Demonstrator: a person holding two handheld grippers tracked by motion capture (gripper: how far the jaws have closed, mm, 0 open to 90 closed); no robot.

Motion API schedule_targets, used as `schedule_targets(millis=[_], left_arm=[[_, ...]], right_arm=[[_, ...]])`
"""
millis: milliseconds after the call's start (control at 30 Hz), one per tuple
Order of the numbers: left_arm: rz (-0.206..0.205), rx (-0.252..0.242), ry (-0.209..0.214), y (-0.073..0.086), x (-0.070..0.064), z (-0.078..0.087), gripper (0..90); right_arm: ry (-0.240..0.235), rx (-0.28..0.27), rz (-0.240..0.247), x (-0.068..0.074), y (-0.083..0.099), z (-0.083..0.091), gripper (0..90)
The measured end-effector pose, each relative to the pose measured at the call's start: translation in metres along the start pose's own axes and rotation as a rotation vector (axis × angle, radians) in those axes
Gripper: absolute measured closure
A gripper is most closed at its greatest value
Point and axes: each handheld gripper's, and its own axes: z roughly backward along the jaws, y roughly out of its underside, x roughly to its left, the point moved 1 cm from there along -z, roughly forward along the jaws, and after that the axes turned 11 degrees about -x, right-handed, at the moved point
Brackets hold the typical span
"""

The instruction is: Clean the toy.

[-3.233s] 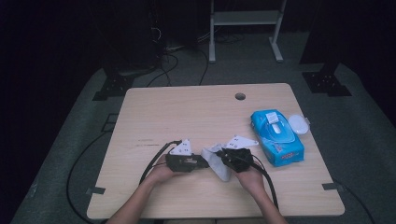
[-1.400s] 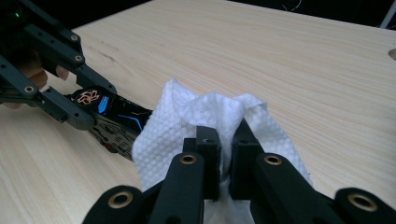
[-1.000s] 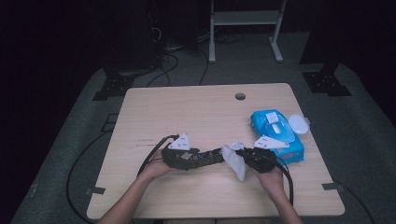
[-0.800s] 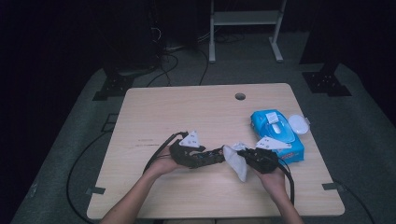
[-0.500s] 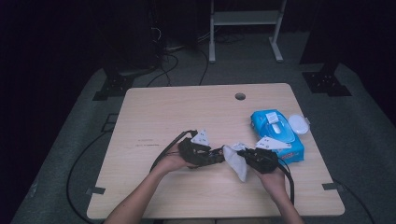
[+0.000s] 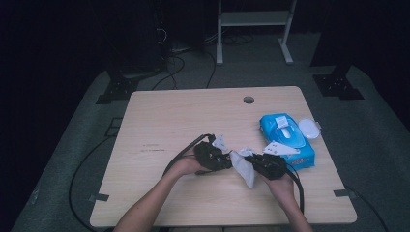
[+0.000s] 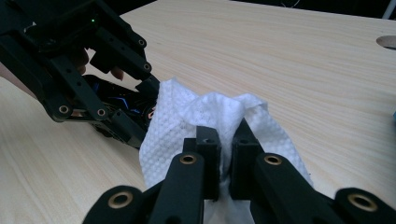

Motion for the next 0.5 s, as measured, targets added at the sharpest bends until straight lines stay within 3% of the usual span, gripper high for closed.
schedule_targets(millis=[167,267,367,500], left_arm=[[-0.03,-0.019,0.011,-0.002,-0.005,0.002,57.2],[-0.022,-0.076,0.018,-0.004,-0.006,0.008,57.3],[-0.018,-0.165,0.036,-0.008,-0.008,0.019,57.8],[-0.024,-0.23,0.028,-0.011,-0.011,0.032,57.9]], right_arm=[[-0.014,-0.002,-0.008,0.001,-0.001,-0.002,84.7],[-0.027,-0.013,-0.015,0.003,-0.004,-0.003,84.7],[-0.049,-0.038,-0.031,0.006,-0.009,-0.003,84.7],[-0.096,-0.1,-0.068,0.011,-0.021,-0.002,84.7]])
